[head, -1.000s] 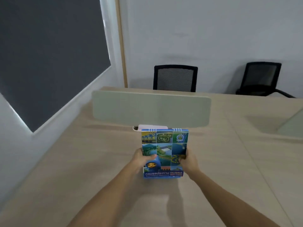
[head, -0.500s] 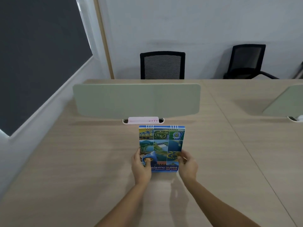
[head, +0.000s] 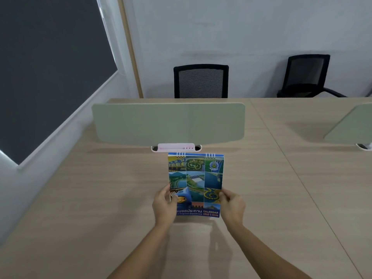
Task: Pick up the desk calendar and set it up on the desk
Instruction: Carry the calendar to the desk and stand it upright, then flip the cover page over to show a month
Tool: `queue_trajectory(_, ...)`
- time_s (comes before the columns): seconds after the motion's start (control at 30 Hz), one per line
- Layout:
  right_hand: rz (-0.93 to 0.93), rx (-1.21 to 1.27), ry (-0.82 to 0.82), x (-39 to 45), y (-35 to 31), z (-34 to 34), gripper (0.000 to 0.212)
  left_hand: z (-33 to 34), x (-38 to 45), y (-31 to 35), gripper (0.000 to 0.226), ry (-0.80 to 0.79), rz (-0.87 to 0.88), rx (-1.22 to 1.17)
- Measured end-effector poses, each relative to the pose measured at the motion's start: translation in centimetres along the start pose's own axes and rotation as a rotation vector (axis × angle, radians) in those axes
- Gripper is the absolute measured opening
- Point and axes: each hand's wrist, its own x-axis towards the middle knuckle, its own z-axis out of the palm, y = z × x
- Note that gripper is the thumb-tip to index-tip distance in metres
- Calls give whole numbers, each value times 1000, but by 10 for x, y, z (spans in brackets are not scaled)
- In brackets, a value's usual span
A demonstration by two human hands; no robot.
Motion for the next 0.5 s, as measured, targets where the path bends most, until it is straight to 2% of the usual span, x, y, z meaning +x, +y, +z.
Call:
queue_trajectory(0.07,-30,5,-16,-2,-7,-10,23,-5,-1,8,36,15,-21,15)
queue_trajectory(0.13,-21,35,-84,-2,-14,-22,34,-10,-2,22,22,0,-77,12)
queue_trajectory(0.2,7,142,-163,-1,-29,-38,49,-21,-1,44,29,-98,-110,-49)
queue_trajectory(0.27,31,361,-228,5,-53,-55,58,-37,3,75,40,-242,-132,-302)
queue_trajectory(0.33,-15,590,-307,19,-79,-68,67,-52,19,101,63,-377,-70,-386)
queue_trajectory(0.4,-112,566,-360,35,-101,-72,75,-55,34,124,83,-480,-26,-393)
queue_trajectory(0.43,-145,512,-393,41,-108,-71,74,-50,39,132,83,-456,-27,-390)
queue_trajectory(0.5,-144,418,-477,49,-108,-63,67,-34,43,134,68,-361,-18,-375)
